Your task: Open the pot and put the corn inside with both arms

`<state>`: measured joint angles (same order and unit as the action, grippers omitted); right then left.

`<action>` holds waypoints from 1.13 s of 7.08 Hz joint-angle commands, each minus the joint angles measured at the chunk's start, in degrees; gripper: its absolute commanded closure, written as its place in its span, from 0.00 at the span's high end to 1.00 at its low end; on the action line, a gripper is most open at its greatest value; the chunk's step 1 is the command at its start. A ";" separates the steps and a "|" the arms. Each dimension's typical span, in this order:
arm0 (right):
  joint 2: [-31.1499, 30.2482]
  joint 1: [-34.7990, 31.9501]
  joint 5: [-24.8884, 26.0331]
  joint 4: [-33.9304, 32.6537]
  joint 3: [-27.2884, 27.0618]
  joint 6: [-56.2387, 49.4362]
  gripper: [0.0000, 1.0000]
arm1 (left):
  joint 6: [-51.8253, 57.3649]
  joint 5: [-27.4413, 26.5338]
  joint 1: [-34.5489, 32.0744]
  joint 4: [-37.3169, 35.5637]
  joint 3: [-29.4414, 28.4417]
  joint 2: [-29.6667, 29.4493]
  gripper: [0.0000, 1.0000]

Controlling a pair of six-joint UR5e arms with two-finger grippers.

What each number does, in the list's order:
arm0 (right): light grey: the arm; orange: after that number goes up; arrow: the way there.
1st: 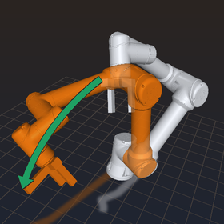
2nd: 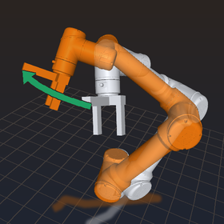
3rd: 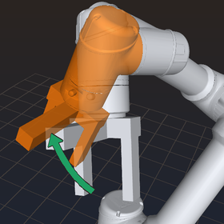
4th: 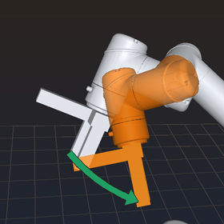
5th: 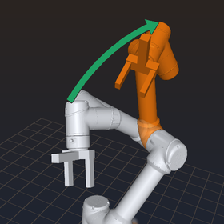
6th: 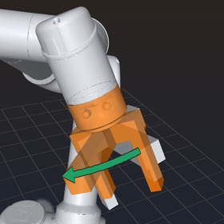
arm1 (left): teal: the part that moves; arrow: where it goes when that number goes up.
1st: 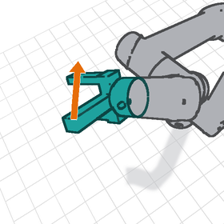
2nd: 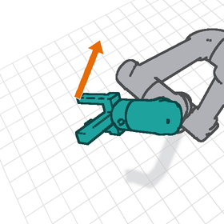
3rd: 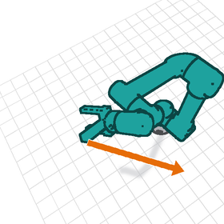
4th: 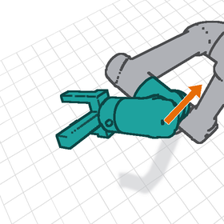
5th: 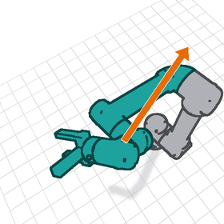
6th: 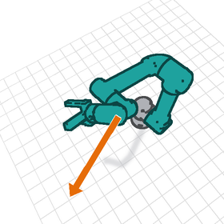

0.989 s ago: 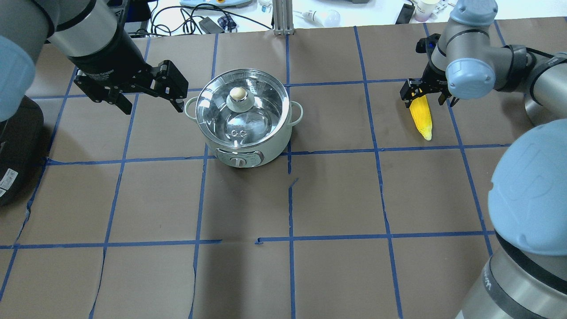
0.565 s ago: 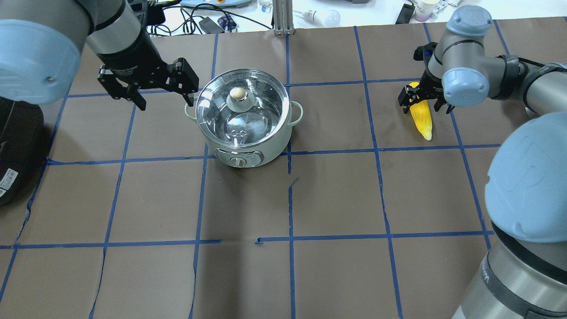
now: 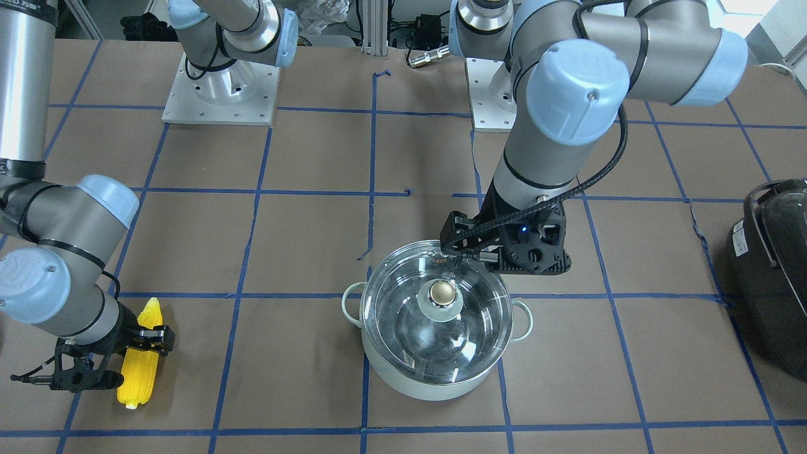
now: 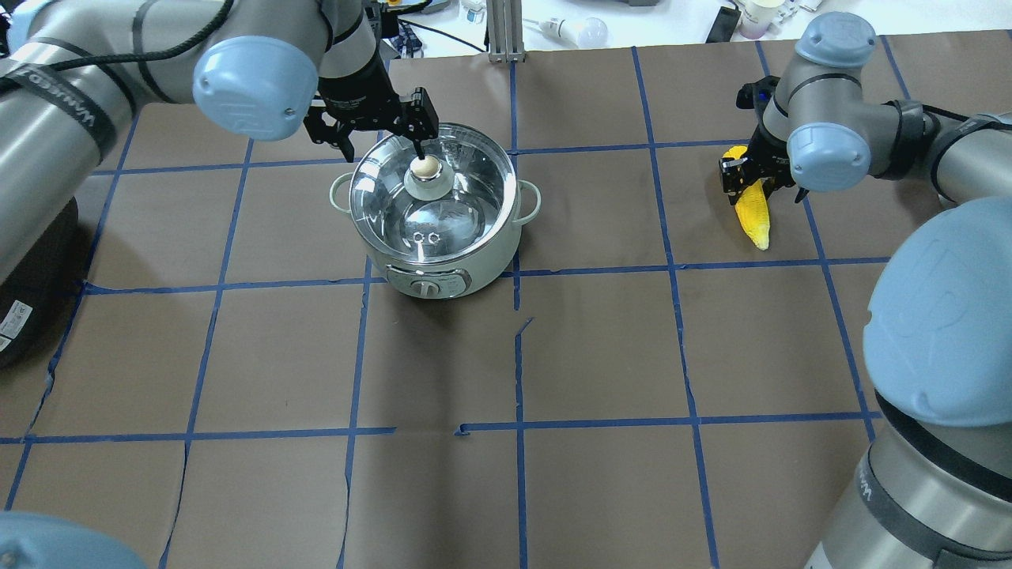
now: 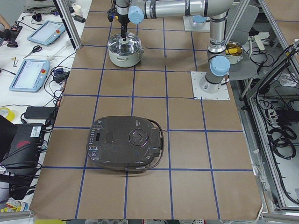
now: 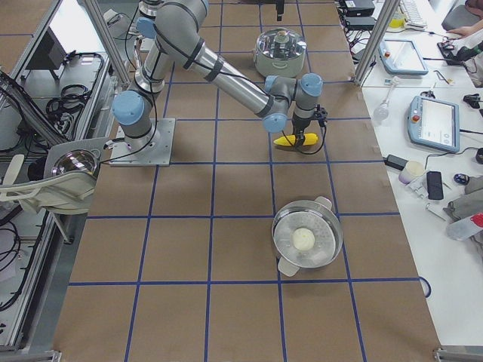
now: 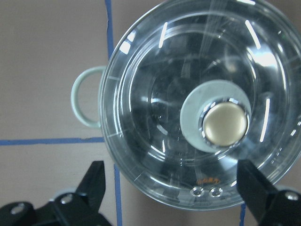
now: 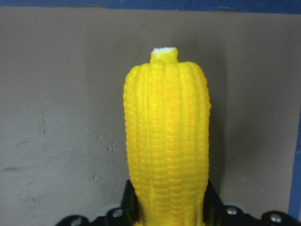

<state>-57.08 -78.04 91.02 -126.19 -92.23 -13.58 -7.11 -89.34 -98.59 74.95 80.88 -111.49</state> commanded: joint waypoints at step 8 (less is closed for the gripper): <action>-24.48 -4.56 -2.69 32.46 7.83 4.78 0.00 | -0.71 0.22 -2.13 -2.71 -0.72 -4.18 0.40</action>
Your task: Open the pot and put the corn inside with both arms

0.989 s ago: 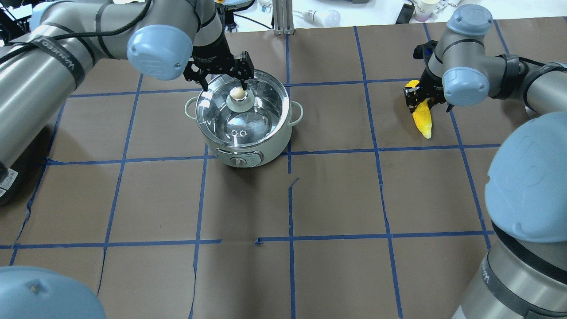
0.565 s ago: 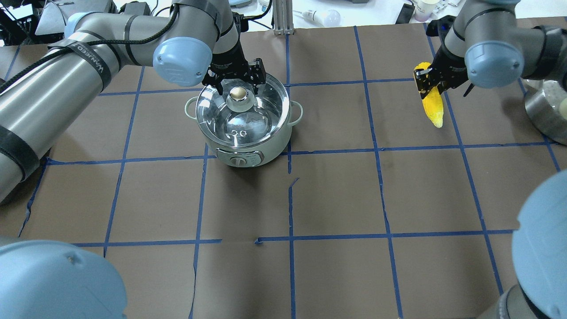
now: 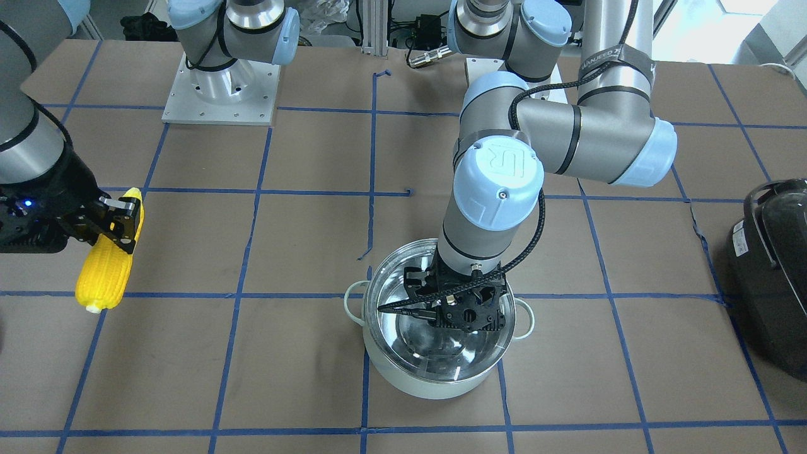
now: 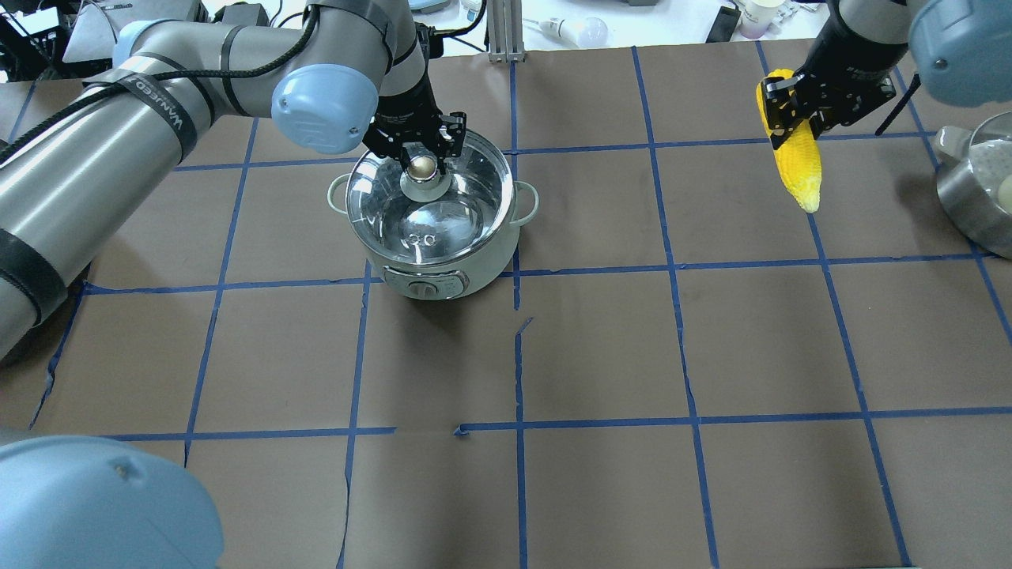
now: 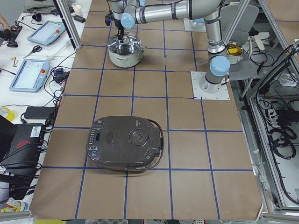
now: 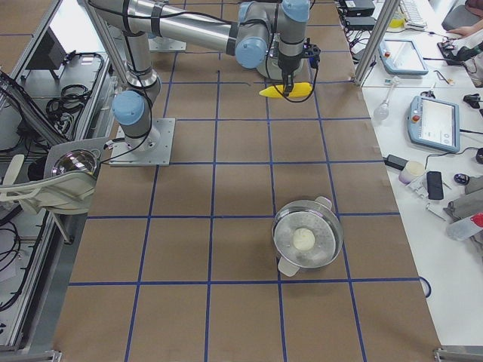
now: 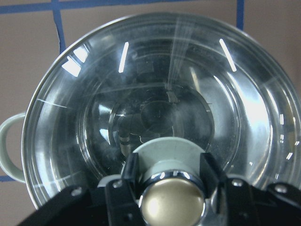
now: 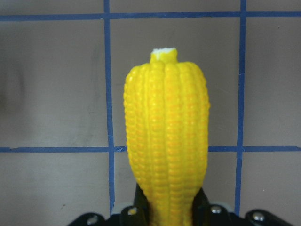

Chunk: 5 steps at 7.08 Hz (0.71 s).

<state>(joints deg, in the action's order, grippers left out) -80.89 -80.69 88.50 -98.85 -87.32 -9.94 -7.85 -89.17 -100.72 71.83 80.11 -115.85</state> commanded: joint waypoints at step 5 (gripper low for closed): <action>3.02 -5.18 0.10 -1.24 2.59 5.45 0.00 | 1.86 0.13 2.61 9.69 -10.39 0.72 0.07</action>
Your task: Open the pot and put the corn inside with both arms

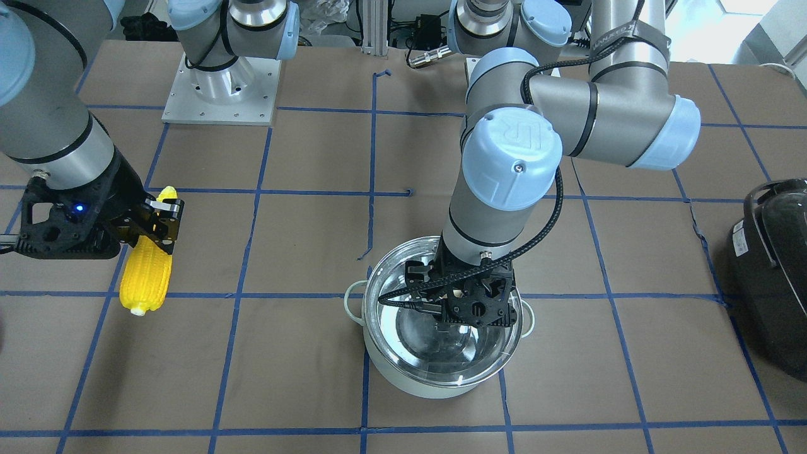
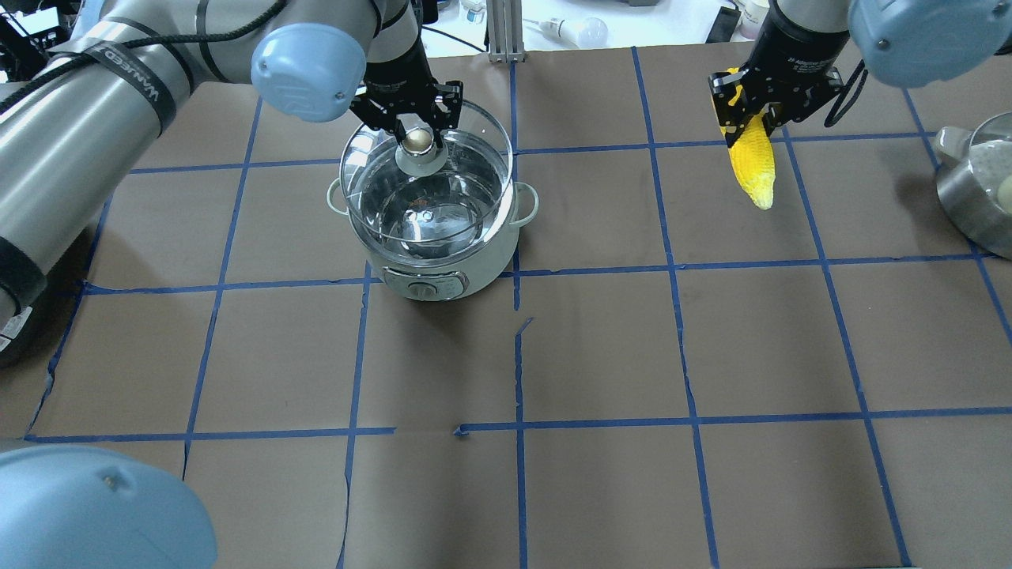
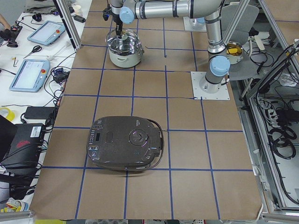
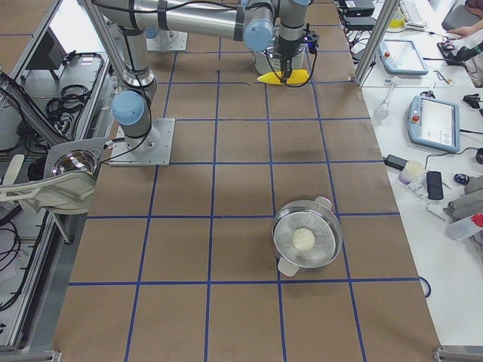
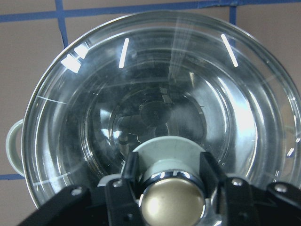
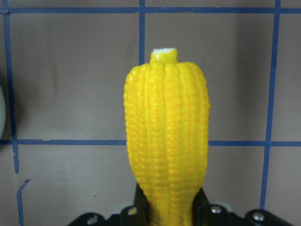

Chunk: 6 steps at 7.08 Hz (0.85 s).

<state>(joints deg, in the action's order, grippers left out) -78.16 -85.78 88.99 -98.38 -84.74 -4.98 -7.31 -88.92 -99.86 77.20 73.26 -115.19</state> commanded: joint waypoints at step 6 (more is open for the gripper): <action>9.30 -21.67 0.57 -9.18 6.91 24.81 0.00 | 22.93 -4.69 22.65 -3.30 5.87 -1.08 0.00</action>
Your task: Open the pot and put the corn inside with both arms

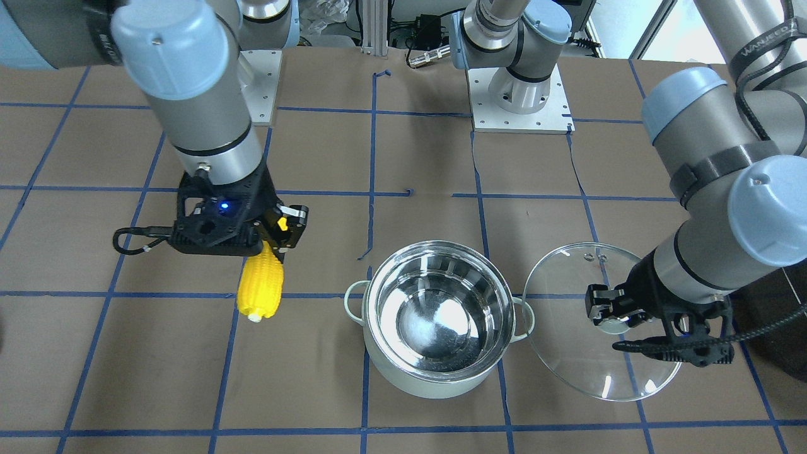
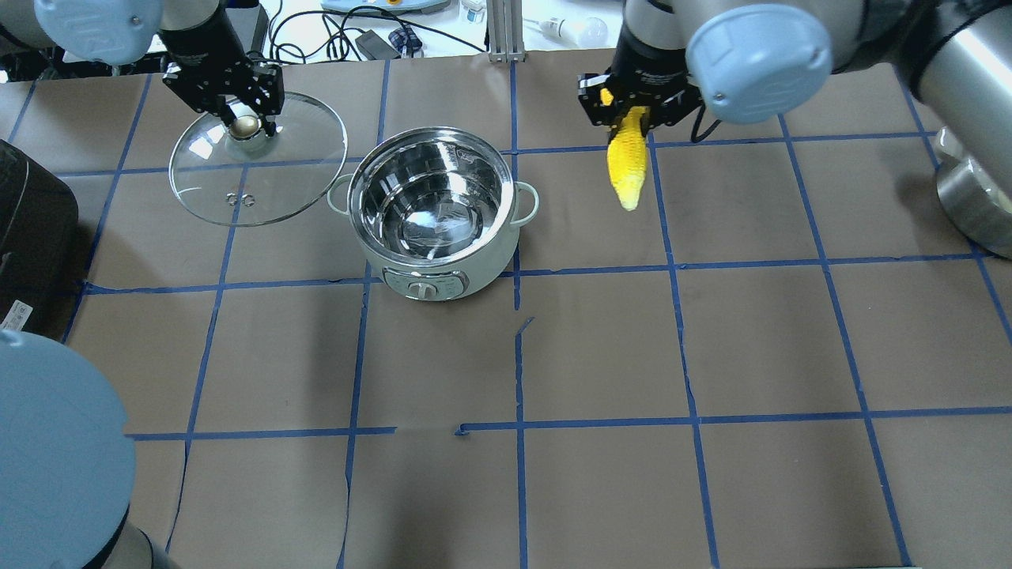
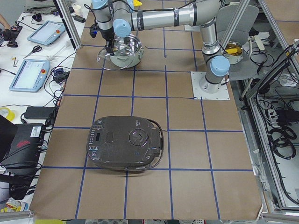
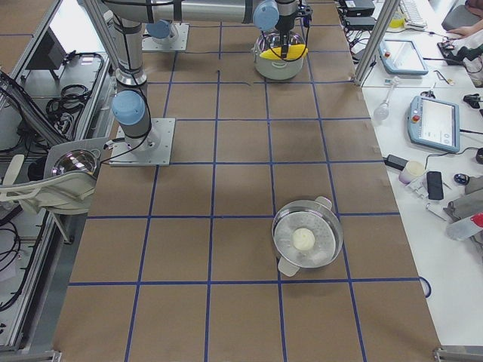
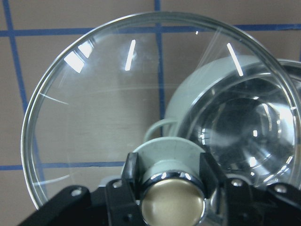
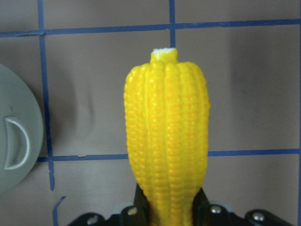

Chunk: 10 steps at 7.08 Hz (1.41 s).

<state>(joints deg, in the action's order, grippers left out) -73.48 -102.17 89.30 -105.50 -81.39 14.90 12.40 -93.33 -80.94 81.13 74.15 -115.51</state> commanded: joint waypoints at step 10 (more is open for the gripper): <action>20.22 -15.16 2.63 -8.14 14.07 9.80 1.00 | 6.84 0.08 11.95 -25.32 26.58 0.37 0.34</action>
<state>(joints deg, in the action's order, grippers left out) -53.23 -117.30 91.96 -113.58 -67.31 25.05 19.09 -93.25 -68.93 55.86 100.69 -114.98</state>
